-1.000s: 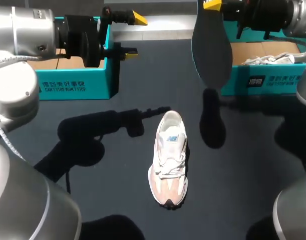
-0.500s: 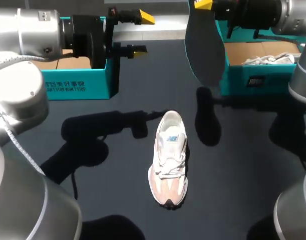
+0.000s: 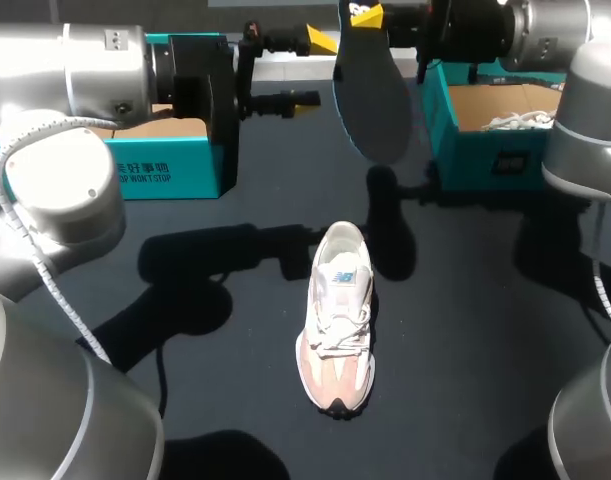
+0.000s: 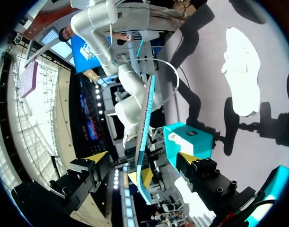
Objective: Take the shoe out of the shoebox, open the shoe tongue, remove and reinsert the insole, then place the shoe into the shoebox
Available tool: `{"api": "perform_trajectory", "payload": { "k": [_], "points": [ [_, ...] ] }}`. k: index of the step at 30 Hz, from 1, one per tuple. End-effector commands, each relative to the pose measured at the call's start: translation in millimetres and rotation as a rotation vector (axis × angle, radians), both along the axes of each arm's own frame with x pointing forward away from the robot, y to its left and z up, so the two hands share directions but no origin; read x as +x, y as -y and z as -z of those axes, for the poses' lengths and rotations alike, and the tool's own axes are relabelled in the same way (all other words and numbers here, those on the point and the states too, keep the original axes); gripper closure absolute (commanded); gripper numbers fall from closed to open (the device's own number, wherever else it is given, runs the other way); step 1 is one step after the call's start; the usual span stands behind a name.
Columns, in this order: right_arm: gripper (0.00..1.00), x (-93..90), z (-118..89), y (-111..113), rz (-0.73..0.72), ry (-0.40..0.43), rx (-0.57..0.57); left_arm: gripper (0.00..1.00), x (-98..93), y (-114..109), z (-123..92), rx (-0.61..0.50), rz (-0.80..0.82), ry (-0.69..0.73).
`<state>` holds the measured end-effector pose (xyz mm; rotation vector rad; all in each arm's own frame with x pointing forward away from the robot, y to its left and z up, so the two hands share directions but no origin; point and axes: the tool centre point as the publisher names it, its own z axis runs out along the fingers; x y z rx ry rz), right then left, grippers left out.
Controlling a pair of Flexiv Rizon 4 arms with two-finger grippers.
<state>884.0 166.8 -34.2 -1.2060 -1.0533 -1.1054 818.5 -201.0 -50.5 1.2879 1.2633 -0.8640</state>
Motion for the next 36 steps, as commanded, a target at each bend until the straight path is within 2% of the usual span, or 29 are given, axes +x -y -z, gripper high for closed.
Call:
{"api": "perform_trajectory", "payload": {
  "k": [1,2,7,11,16,26,27,29,31,36],
  "points": [
    [1.00,10.8,2.0,-9.1,-0.016,-0.003,-0.004,0.19,5.6,8.7,2.6,-0.011,0.016,0.007],
    [1.00,11.3,3.7,-11.0,-0.014,-0.010,-0.003,0.25,6.4,10.5,3.0,-0.012,0.019,0.008],
    [1.00,8.3,8.6,-18.5,-0.019,-0.025,-0.004,0.39,9.7,15.8,7.0,-0.035,0.032,0.011],
    [1.00,5.1,8.7,-26.7,-0.024,-0.027,0.002,0.40,13.3,19.6,8.5,-0.043,0.046,0.010],
    [1.00,2.6,8.2,-33.5,-0.037,-0.030,0.009,0.52,19.4,22.2,11.2,-0.044,0.056,0.010],
    [1.00,-0.5,12.6,-35.8,-0.045,-0.039,0.002,0.62,25.6,25.8,10.1,-0.048,0.082,0.012],
    [1.00,-0.2,13.0,-36.1,-0.044,-0.040,0.000,0.66,25.6,25.9,10.4,-0.050,0.082,0.012],
    [1.00,-0.3,14.2,-37.2,-0.043,-0.040,-0.001,0.86,25.7,25.6,11.6,-0.057,0.080,0.013],
    [1.00,-1.5,15.5,-38.4,-0.045,-0.043,-0.003,1.00,26.2,25.9,12.6,-0.060,0.080,0.012],
    [1.00,-4.7,17.2,-39.8,-0.050,-0.048,-0.002,1.00,25.9,28.4,12.8,-0.070,0.089,0.016]
  ]
}}
